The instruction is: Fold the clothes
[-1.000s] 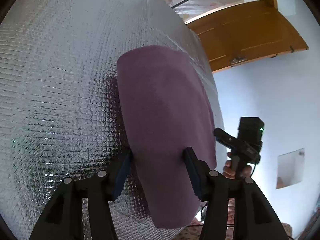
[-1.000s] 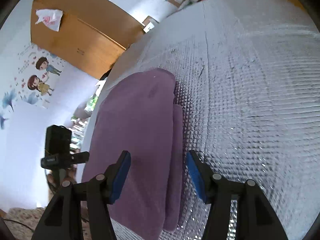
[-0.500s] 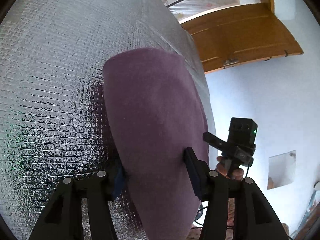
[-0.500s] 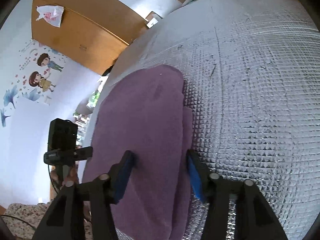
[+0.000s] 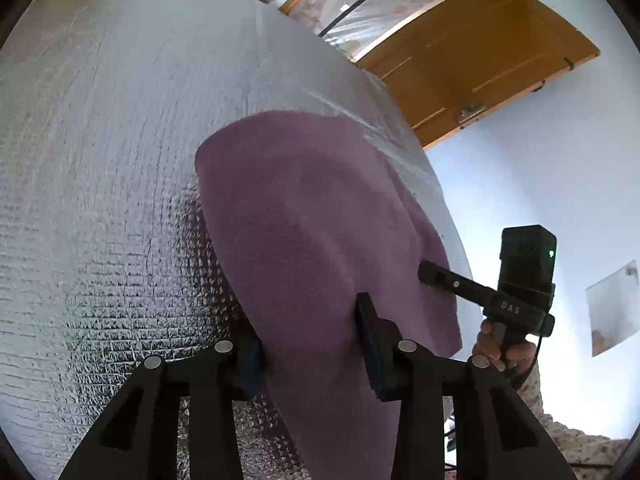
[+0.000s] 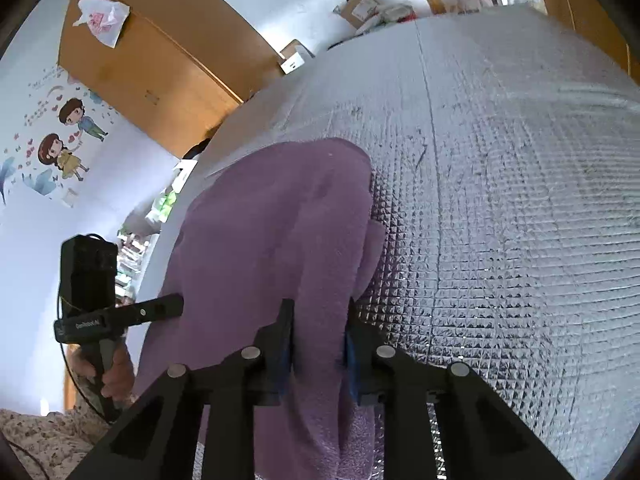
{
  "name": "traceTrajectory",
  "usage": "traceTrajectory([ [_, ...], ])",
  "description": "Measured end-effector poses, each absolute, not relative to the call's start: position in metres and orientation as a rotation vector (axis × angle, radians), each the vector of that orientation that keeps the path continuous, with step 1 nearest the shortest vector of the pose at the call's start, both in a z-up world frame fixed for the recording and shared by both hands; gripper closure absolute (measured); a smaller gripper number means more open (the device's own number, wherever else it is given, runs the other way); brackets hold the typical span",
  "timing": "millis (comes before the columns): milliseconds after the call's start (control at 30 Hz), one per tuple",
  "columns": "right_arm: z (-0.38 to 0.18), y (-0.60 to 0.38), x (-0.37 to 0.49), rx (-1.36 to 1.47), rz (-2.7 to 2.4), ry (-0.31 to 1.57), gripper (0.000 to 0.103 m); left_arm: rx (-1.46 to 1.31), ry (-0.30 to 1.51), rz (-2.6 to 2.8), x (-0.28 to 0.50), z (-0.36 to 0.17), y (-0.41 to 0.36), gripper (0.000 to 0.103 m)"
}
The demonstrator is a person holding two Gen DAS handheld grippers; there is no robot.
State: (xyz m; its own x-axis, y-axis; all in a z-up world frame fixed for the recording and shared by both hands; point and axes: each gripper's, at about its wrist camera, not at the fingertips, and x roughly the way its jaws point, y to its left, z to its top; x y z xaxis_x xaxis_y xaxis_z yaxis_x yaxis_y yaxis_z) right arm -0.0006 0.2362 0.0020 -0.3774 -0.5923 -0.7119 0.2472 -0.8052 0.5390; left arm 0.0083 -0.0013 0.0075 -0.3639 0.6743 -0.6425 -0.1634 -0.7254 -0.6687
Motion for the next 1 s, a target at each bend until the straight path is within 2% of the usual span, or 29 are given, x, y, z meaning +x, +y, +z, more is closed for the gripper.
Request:
traceTrajectory([
  [267, 0.029, 0.231, 0.005, 1.251, -2.215, -0.49, 0.082, -1.264, -0.703, 2.149, 0.005, 0.032, -0.018, 0.065],
  [667, 0.072, 0.179, -0.037, 1.174, -2.202, -0.431, 0.082, -1.176, -0.747, 2.283, -0.026, 0.071, -0.081, 0.065],
  [1000, 0.074, 0.116, -0.086, 1.155, -2.148, -0.444, 0.082, -1.156, -0.829, 2.393, -0.055, 0.075, -0.145, 0.065],
])
